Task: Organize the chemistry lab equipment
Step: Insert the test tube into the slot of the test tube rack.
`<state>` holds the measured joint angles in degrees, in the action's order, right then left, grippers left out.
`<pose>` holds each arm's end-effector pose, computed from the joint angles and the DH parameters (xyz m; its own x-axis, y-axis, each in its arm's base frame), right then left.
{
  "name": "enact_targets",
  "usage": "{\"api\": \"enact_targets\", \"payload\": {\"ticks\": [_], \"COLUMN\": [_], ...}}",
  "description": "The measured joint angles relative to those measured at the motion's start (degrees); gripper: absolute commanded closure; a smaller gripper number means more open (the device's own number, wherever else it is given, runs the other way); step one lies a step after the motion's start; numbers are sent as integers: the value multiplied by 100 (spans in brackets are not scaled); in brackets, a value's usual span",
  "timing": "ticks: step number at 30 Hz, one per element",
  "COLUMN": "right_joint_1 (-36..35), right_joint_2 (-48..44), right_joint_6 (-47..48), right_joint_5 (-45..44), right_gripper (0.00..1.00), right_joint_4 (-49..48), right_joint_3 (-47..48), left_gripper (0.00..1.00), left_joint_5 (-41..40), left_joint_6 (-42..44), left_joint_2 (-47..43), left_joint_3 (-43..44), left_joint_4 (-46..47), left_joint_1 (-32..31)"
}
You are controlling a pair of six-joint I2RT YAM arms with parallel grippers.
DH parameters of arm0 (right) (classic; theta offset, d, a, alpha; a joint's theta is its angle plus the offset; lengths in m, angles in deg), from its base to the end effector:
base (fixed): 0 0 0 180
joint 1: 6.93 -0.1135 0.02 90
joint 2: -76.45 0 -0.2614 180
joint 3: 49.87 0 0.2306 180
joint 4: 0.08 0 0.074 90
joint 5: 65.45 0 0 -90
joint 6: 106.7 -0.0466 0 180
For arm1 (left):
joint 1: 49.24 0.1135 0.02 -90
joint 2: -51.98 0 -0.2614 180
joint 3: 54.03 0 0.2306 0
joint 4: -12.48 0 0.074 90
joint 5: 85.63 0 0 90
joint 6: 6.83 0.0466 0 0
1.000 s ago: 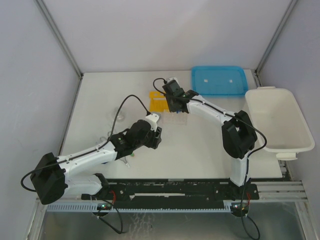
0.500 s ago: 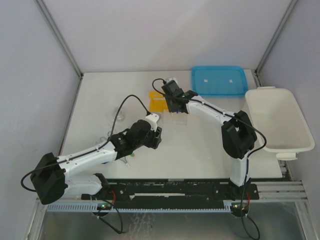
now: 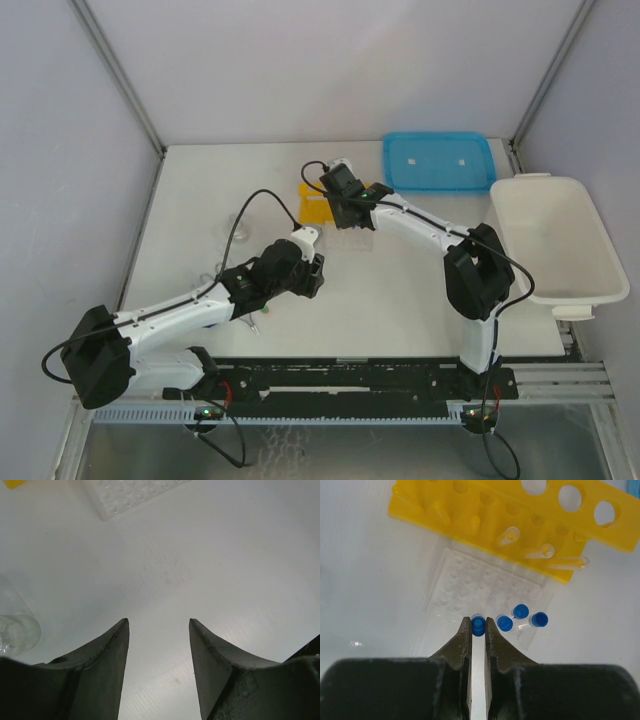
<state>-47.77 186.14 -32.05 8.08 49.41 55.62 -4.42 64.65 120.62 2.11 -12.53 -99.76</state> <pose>0.3176 0.2570 0.2471 -0.7203 -0.2871 -0.6315 -0.3209 0.9450 -0.0636 0.1614 -0.1847 0.2339 -0.5849 0.2163 -0.7817 0.5272 0.8338 -0.1637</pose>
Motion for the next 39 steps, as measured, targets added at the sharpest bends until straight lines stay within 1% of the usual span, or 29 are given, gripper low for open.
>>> {"api": "enact_targets", "payload": {"ticks": [7, 21, 39], "right_joint_1": [-2, 0, 37], "right_joint_2": [-160, -164, 76], "right_joint_6": [0, 0, -20], "right_joint_5": [-76, -98, 33], "right_gripper": [100, 100, 100], "right_joint_4": [17, 17, 7], "right_joint_3": [-59, -70, -70], "left_gripper": [44, 44, 43], "left_joint_5": [2, 2, 0], "left_joint_6": [-20, -39, -39], "left_joint_2": [0, 0, 0], "left_joint_3": [0, -2, -9], "left_joint_4": [44, 44, 48], "left_joint_1": [0, 0, 4]}}
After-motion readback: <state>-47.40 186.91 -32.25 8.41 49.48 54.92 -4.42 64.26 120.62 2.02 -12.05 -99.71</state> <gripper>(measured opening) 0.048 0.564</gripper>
